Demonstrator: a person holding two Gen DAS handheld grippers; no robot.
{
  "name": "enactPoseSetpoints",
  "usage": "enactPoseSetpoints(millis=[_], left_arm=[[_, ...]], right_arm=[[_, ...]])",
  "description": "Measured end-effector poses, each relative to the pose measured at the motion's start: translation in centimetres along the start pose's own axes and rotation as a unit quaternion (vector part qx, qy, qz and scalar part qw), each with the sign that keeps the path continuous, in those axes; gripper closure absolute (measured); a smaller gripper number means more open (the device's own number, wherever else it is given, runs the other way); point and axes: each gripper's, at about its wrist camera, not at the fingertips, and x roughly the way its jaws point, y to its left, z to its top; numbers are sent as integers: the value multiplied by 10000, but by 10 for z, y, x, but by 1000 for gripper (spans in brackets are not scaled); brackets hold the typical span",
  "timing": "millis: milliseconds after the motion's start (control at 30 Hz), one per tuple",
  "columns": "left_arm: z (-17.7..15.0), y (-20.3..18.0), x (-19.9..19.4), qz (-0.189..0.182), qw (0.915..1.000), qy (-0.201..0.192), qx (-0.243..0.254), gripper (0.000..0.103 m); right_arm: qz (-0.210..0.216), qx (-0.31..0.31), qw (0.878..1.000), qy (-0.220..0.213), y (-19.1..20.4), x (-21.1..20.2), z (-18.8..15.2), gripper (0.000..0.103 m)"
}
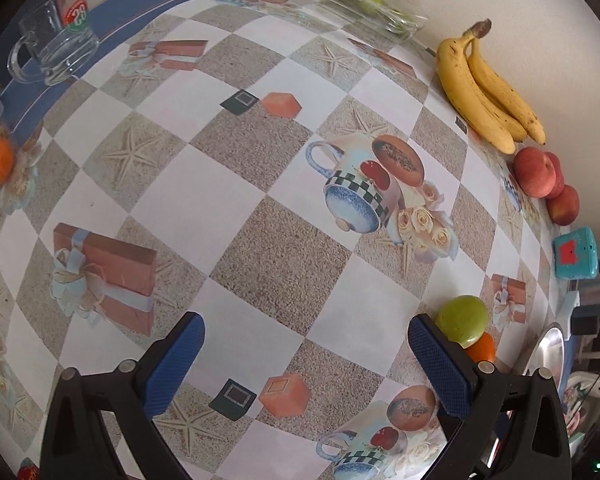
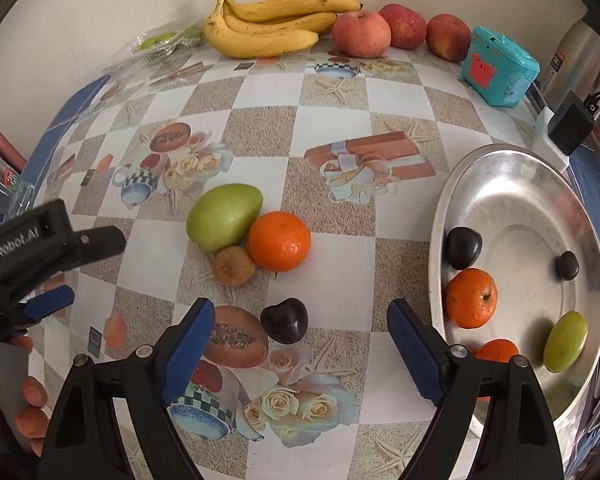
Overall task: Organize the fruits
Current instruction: 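Move both open tools back to the remaining loose fruit, then grasp the remaining dark plum with the right tool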
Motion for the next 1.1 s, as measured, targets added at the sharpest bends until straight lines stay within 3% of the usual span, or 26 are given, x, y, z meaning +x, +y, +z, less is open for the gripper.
enactPoseSetpoints(millis=[133, 267, 433, 533, 667, 867, 933, 1100], left_arm=[[0, 1, 2, -65, 10000, 58, -35, 0], [-3, -2, 7, -354, 9989, 300, -63, 0], [-5, -6, 6, -373, 9988, 313, -21, 1], [-4, -7, 5, -423, 9986, 318, -77, 1], [-4, -6, 5, -463, 9984, 318, -88, 1], [-4, -8, 1, -502, 9983, 294, -72, 1], [-4, -9, 1, -517, 9982, 290, -80, 1], [-4, -9, -1, -534, 9982, 259, -78, 1]], right_arm=[[-3, -20, 9999, 160, 1, 10, -3, 15], [-41, -55, 9996, 267, 1, 18, -5, 15], [-59, -149, 9994, 301, 3, 21, -6, 15], [-116, -209, 9994, 250, 5, 20, -6, 26], [-107, -197, 9995, 231, 7, 20, -7, 28], [-52, -198, 9996, 177, 7, 17, -4, 42], [-41, -212, 9996, 161, 7, 17, -3, 52], [79, -219, 9996, 157, 10, 16, -2, 63]])
